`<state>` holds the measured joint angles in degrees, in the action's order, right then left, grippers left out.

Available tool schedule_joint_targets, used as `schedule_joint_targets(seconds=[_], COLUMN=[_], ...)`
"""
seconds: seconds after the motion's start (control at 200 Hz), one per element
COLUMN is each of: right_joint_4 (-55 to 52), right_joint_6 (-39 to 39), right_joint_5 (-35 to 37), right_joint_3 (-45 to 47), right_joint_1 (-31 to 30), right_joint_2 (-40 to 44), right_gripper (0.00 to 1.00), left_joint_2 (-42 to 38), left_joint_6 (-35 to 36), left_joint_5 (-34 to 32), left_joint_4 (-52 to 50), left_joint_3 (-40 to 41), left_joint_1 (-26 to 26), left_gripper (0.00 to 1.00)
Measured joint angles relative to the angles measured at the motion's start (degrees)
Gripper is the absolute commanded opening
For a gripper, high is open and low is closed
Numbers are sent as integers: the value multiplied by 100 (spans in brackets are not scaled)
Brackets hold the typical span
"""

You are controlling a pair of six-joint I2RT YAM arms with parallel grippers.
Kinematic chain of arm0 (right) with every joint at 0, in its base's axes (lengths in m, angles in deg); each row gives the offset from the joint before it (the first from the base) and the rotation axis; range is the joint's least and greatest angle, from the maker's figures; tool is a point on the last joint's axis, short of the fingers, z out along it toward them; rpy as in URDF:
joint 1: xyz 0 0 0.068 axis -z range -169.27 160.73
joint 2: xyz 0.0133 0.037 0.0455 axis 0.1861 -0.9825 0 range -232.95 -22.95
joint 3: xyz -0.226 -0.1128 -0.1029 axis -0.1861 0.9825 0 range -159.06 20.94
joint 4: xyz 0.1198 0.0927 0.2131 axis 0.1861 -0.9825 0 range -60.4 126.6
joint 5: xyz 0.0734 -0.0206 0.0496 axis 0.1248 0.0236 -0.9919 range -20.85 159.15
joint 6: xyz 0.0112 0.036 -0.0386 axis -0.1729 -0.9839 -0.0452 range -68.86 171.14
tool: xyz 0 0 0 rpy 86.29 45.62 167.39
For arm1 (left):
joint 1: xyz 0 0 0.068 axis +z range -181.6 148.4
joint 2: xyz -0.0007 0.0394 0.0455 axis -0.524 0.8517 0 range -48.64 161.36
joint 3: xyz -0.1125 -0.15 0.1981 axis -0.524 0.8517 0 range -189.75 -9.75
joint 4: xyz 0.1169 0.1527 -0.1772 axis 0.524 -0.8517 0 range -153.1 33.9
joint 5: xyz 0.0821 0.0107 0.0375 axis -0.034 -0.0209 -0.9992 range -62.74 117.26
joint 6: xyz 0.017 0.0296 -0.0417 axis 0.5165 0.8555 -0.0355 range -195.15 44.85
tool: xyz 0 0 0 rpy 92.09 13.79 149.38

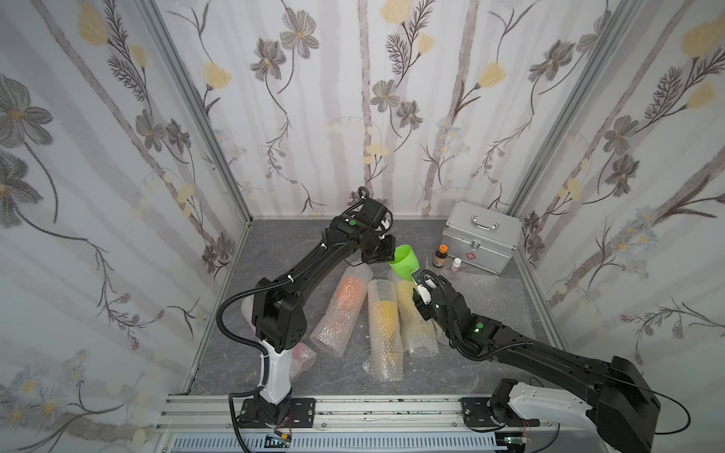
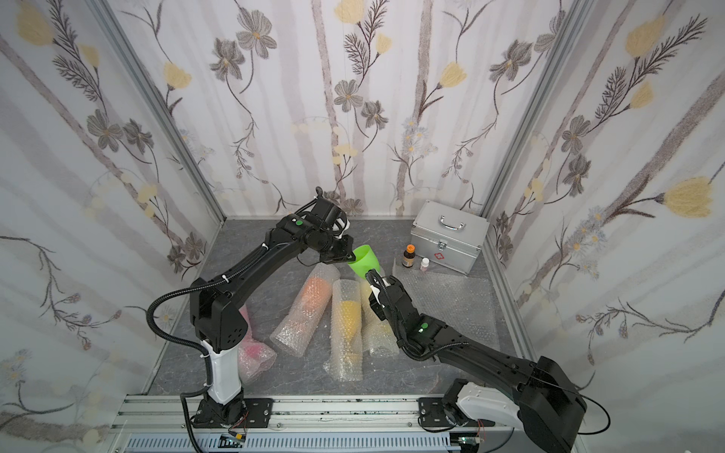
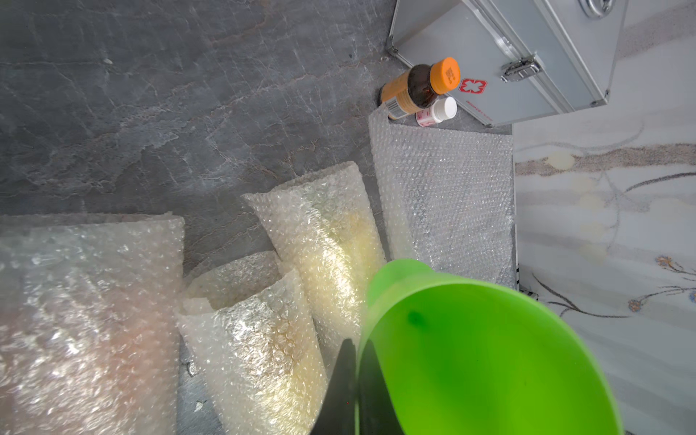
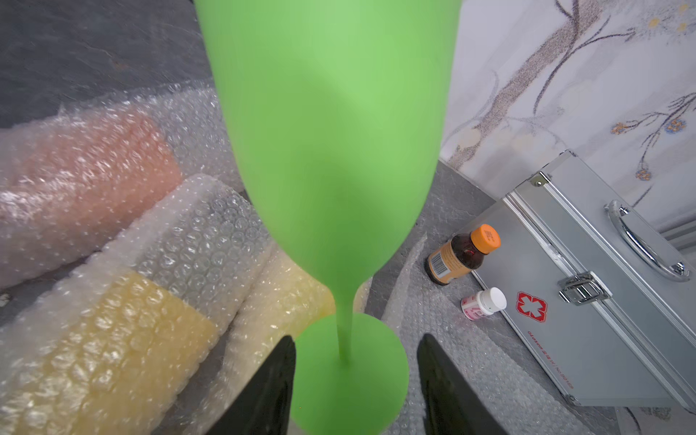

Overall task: Unpack wine glasses from bubble wrap
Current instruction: Pick up the wine glass from the bubble wrap, then place the wine glass at the corner of the board.

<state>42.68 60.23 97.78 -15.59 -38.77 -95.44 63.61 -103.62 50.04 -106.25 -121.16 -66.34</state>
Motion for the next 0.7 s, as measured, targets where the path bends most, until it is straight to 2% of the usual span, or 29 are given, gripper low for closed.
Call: schedule_joint_targets(seconds=[0.14,0.285,0.405,0.7], right_joint_4=[-15,13,24,7], right_joint_6=[-328,-765,-1102,-1799], right_joint_5=[-511,-1056,-1239,-1443], right_joint_3=[-28,-4,114,367], right_joint_1=[186,664,1040,1744], right_joint_2=[643,1351,1764,2155], right_gripper=[62,63,62,61], left_joint_2=[-223,-348,-402,-544], left_joint_6=[-175,-295,-299,205], left_joint_5=[264,455,498,-374], left_joint_4=[232,417,411,-149], left_joint_3=[205,201,129,-264], left_joint_1=[306,590,813,1622], left_gripper=[0,0,0,1])
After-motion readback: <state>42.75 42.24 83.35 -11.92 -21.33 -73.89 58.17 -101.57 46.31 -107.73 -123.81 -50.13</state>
